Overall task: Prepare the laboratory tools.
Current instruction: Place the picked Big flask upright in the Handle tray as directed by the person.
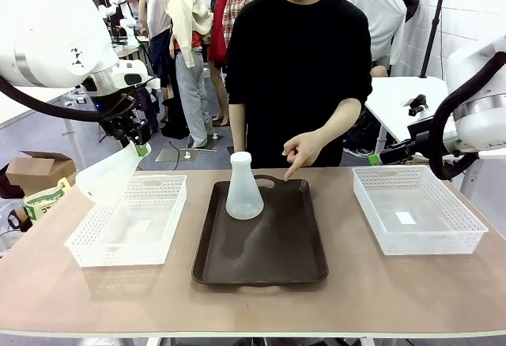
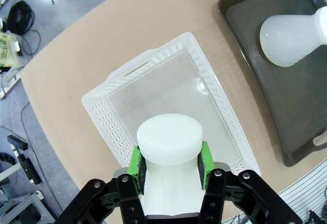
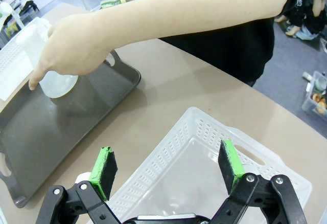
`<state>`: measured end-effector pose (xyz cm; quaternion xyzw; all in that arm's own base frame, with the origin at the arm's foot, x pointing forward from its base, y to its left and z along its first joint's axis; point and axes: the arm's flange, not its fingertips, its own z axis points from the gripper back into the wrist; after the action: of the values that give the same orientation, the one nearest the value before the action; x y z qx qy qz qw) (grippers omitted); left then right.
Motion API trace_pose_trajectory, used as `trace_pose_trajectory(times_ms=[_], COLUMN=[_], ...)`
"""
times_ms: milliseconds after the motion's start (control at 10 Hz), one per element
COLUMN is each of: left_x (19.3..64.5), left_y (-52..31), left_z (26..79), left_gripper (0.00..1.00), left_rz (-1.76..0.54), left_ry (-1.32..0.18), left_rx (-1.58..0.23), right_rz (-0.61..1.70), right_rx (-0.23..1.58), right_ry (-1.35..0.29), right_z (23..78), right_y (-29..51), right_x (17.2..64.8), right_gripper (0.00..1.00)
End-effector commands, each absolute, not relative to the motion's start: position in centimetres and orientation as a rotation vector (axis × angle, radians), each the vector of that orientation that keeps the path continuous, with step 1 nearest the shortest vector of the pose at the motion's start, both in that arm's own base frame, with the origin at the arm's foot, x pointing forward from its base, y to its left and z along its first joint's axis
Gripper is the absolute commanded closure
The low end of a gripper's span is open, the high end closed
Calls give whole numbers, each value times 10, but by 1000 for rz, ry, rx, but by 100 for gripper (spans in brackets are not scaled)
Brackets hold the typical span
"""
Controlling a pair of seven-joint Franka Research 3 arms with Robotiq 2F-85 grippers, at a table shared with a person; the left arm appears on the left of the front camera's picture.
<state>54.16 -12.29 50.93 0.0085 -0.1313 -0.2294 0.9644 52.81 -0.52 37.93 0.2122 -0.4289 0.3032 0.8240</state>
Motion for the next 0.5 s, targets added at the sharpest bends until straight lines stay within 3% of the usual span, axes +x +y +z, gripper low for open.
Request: trace_pose_trajectory(times_ms=[0,100,400], left_x=[543,542,517], left_y=[-122,-123,-138], left_z=[512,509,536], left_gripper=[100,100,100], left_rz=[-463,-464,-674], left_ry=[-269,-266,-595], left_rx=[17,17,-160], right_rz=[649,649,649], right_rx=[449,449,449], right_ry=[-908,-908,-908], right_z=[379,379,379], right_y=[-6,-6,-6], right_x=[528,528,528], right_gripper=[0,0,0])
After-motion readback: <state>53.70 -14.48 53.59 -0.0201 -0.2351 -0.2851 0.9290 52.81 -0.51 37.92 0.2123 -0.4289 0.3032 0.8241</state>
